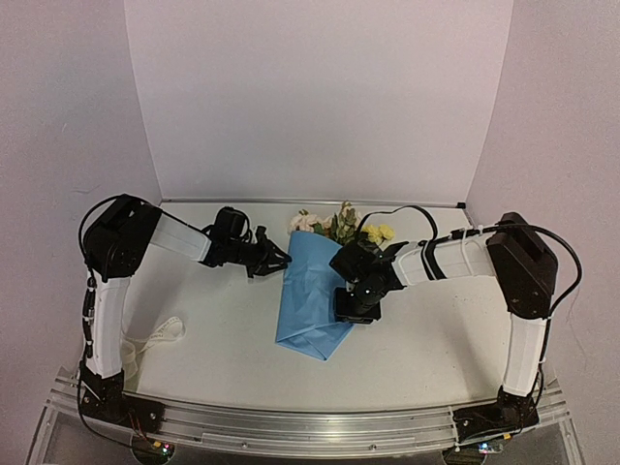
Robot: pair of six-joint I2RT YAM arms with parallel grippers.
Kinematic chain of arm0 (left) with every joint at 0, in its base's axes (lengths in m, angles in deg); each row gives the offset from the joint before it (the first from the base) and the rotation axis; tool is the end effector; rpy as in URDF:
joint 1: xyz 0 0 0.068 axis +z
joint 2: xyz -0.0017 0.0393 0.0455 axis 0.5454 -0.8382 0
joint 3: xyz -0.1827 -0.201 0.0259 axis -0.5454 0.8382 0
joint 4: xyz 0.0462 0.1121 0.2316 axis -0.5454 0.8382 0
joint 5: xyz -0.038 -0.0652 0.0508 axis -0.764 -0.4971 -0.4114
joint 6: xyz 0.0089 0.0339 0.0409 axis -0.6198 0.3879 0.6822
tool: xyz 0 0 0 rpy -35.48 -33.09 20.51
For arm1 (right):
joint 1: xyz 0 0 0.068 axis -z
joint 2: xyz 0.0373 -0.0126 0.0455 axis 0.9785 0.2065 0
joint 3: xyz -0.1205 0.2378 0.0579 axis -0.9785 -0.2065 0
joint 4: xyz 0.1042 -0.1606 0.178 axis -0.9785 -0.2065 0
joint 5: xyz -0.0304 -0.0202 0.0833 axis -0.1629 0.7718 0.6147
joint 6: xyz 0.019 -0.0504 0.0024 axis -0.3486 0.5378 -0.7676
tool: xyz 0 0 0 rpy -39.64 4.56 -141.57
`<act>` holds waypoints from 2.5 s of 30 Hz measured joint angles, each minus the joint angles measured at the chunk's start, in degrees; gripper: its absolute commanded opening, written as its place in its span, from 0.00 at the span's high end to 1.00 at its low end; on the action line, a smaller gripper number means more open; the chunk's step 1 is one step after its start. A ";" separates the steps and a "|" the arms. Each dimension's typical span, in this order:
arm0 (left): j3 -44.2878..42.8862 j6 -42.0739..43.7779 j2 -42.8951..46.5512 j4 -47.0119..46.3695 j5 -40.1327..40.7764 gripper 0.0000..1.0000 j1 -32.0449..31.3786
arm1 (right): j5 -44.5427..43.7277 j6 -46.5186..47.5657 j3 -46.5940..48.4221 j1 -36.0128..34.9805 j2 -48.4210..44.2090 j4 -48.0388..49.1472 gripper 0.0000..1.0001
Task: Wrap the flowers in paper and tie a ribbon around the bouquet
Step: Press the fold line of the folded bouquet.
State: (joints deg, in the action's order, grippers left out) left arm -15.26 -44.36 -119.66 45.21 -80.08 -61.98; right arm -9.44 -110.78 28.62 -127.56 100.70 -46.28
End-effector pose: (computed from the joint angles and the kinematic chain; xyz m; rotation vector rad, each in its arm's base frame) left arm 0.3876 -0.2397 0.1159 -0.1965 2.4949 -1.5022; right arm 0.2537 0.3004 0.1404 -0.1484 2.8607 0.5050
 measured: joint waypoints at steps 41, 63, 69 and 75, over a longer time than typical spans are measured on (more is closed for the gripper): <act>-4.82 -0.07 -3.67 3.23 14.74 0.79 0.14 | 2.82 5.36 0.45 6.43 0.18 0.16 0.60; -6.68 9.13 7.15 13.59 13.44 0.44 0.76 | 1.40 3.65 1.15 6.47 -10.71 -5.94 0.33; 5.40 8.55 19.55 15.98 19.37 0.37 1.56 | 0.87 4.17 -0.92 6.47 -14.41 -6.43 0.21; 18.96 6.00 34.52 21.73 29.07 0.31 1.88 | 0.35 5.67 -3.89 6.47 -21.08 -6.02 0.17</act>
State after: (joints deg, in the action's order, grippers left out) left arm 3.70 -38.36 -85.14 66.94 -51.01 -60.10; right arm -9.09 -105.12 24.73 -121.09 79.61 -52.30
